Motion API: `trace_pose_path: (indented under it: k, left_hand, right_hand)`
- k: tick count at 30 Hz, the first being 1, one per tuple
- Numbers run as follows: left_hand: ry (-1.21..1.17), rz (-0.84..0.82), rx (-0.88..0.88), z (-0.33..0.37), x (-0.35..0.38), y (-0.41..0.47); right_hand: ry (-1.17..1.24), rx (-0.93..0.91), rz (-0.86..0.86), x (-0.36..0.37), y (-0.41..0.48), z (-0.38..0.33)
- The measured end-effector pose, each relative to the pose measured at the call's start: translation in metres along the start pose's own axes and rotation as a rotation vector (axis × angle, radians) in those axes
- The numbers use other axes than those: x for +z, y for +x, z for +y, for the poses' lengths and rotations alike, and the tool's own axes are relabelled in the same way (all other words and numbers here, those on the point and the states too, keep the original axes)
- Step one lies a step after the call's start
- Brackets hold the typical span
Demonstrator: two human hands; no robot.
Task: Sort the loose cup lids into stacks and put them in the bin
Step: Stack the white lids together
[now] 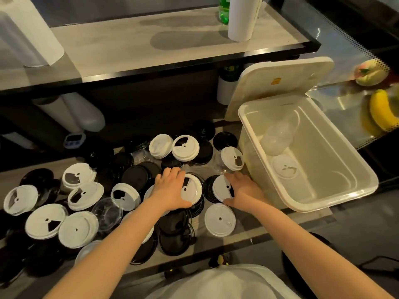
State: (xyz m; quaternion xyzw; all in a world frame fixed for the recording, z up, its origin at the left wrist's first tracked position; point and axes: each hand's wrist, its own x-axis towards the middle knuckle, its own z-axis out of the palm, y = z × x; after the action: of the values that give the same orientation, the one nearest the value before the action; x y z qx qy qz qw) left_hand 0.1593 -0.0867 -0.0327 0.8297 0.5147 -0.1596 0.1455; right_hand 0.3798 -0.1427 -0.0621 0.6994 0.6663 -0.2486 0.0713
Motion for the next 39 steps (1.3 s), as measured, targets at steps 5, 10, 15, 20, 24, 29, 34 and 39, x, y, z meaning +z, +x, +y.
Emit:
trace_pose_path:
  k: [5,10,15,20,24,29,34,39]
  left_hand:
    - [-0.127,0.152,0.026,0.0,-0.005,-0.004]
    - [-0.281,0.316,0.049,0.001,-0.025,-0.006]
    - [-0.627,0.27,0.005,-0.001,-0.04,0.0]
    - [-1.022,0.212,-0.112,-0.008,-0.041,0.004]
    - [-1.478,0.204,-0.204,-0.018,-0.036,0.001]
    - [-1.979,0.156,-0.258,-0.021,-0.041,-0.011]
    - [-2.148,0.099,-0.207,-0.026,-0.046,-0.025]
    - [-1.966,0.135,-0.139,-0.043,-0.038,-0.039]
  right_hand:
    - [0.226,-0.009,0.173,-0.006,-0.007,-0.003]
    - [0.714,-0.027,0.352,-0.042,-0.013,-0.024]
    - [0.785,-0.159,0.338,-0.068,-0.01,-0.051]
    - [0.873,-0.218,0.218,-0.072,0.004,-0.064]
    - [0.955,-0.232,0.166,-0.07,0.006,-0.07]
    - [0.783,-0.357,0.202,-0.068,0.004,-0.085]
    - [0.545,-0.505,0.243,-0.065,0.003,-0.104]
    - [0.403,-0.549,0.282,-0.062,0.0,-0.12]
